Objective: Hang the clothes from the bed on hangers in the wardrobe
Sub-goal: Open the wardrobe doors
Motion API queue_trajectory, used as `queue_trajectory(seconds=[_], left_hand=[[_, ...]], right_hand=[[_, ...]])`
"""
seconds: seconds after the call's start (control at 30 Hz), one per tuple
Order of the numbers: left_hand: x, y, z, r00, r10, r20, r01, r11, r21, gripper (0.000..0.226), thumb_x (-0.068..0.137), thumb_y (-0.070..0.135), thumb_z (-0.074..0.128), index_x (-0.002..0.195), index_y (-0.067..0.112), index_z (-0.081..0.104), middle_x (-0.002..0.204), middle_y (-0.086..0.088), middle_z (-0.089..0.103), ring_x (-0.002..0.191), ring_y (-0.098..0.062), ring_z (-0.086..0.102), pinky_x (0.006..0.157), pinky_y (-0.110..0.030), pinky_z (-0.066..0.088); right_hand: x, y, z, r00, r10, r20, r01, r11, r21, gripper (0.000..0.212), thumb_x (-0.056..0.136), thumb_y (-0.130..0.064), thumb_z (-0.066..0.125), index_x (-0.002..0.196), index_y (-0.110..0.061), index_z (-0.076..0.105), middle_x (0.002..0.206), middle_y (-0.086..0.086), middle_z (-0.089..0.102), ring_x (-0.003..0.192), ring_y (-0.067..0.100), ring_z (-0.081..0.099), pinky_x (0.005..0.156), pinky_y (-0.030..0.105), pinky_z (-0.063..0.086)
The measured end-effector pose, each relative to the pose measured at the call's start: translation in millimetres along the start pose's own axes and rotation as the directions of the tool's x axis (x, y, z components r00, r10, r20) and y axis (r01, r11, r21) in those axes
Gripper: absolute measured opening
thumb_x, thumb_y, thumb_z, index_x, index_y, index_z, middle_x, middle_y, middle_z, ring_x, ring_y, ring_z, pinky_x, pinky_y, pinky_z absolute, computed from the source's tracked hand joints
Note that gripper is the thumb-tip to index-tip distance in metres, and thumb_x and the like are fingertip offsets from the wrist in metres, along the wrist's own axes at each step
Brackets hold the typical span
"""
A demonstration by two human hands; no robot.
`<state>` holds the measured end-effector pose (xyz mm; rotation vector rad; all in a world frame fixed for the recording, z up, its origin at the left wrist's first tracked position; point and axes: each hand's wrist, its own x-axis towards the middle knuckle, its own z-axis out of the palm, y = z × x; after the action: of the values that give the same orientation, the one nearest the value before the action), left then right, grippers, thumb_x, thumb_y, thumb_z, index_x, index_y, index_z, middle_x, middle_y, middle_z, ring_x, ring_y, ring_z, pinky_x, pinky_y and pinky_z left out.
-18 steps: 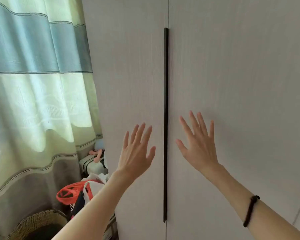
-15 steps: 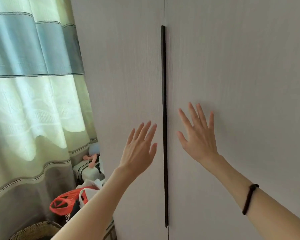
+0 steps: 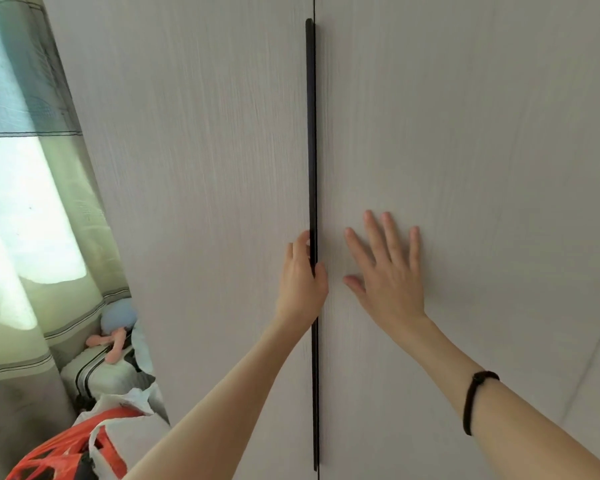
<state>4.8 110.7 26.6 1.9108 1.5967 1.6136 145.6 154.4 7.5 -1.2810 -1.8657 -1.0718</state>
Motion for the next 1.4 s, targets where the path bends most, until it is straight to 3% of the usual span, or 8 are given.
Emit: queue_trajectory(seconds=[0.23,0.4,0.5,0.6,0.7,0.93,1.17,1.4], left_hand=[[-2.6,2.0,-16.6,0.999,-0.04,0.01,0.04,0.999,-0.025,0.034,0.095,0.006,0.044,0.127,0.015,0.039,0.112,-0.005,0.05,0.09,-0.015,0.053,0.077,-0.024,0.044],[-28.9,9.4,-42.1,0.999,-0.048,-0.004,0.048,0.998,0.044,0.032,0.095,0.008,0.046,0.125,0.017,0.041,0.106,-0.006,0.053,0.085,-0.014,0.054,0.069,-0.02,0.045],[-53.2,16.4,-61.6,0.997,-0.065,-0.05,0.069,0.994,0.081,0.032,0.095,0.01,0.046,0.126,0.019,0.041,0.103,-0.005,0.054,0.078,-0.004,0.052,0.059,-0.01,0.04],[-78.3,24.0,-81.0,0.988,-0.079,-0.133,0.093,0.991,0.101,0.032,0.095,0.011,0.048,0.126,0.019,0.043,0.097,-0.001,0.055,0.076,-0.002,0.052,0.06,-0.007,0.042],[-104.2,35.9,-101.4,0.968,-0.121,-0.218,0.15,0.982,0.117,0.034,0.095,0.012,0.049,0.127,0.021,0.043,0.088,0.007,0.053,0.075,0.002,0.052,0.06,-0.001,0.04],[-150.3,43.1,-170.9,0.931,-0.23,-0.285,0.29,0.937,0.193,0.03,0.093,0.011,0.053,0.117,0.029,0.047,0.089,0.0,0.062,0.082,-0.015,0.064,0.08,-0.038,0.054],[-192.3,35.9,-248.1,0.889,-0.245,-0.387,0.293,0.953,0.071,0.039,0.093,-0.001,0.047,0.116,0.031,0.051,0.094,-0.005,0.067,0.086,-0.016,0.067,0.081,-0.033,0.056],[-212.3,10.9,-326.4,0.841,-0.338,-0.422,0.325,0.94,-0.106,0.062,0.089,-0.019,0.029,0.132,0.025,0.036,0.098,0.007,0.06,0.078,0.009,0.063,0.068,-0.01,0.05]], right_hand=[[0.4,-6.4,-7.9,0.994,0.058,0.093,-0.054,0.997,-0.051,0.085,0.076,-0.044,0.069,0.146,-0.021,0.025,0.155,0.011,0.016,0.142,0.032,0.012,0.11,0.06,0.012],[2.1,-17.0,-25.0,0.962,0.129,0.242,-0.143,0.989,0.042,0.084,0.077,-0.031,0.072,0.146,-0.019,0.026,0.156,0.011,0.013,0.143,0.033,0.008,0.11,0.058,0.005],[5.1,-26.5,-54.5,0.918,0.089,0.386,-0.19,0.954,0.232,0.069,0.089,-0.033,0.056,0.147,-0.021,0.021,0.157,0.01,0.002,0.144,0.031,-0.002,0.112,0.054,0.005],[-10.2,-49.7,-92.5,0.866,-0.091,0.491,-0.334,0.624,0.706,0.058,0.096,-0.029,0.045,0.148,-0.023,0.018,0.157,0.0,0.008,0.144,0.018,0.007,0.114,0.034,0.013],[-37.6,-76.2,-123.5,0.785,-0.354,0.509,-0.459,0.22,0.861,0.058,0.098,-0.022,0.044,0.147,-0.031,0.016,0.154,-0.011,0.018,0.14,0.008,0.02,0.114,0.029,0.02],[-60.3,-127.2,-165.8,0.702,-0.567,0.431,-0.555,-0.056,0.83,0.052,0.101,-0.015,0.032,0.147,-0.03,0.013,0.151,-0.009,0.027,0.135,0.007,0.032,0.105,0.014,0.024],[-52.9,-201.6,-195.8,0.702,-0.657,0.274,-0.397,-0.041,0.917,0.049,0.101,-0.007,0.029,0.147,-0.021,0.021,0.144,-0.013,0.025,0.132,0.003,0.03,0.102,0.006,0.016],[-34.1,-293.4,-205.0,0.72,-0.692,0.049,0.064,0.137,0.988,0.057,0.101,-0.012,0.032,0.148,-0.031,0.005,0.155,-0.012,-0.01,0.137,0.001,-0.018,0.108,0.017,-0.008]])
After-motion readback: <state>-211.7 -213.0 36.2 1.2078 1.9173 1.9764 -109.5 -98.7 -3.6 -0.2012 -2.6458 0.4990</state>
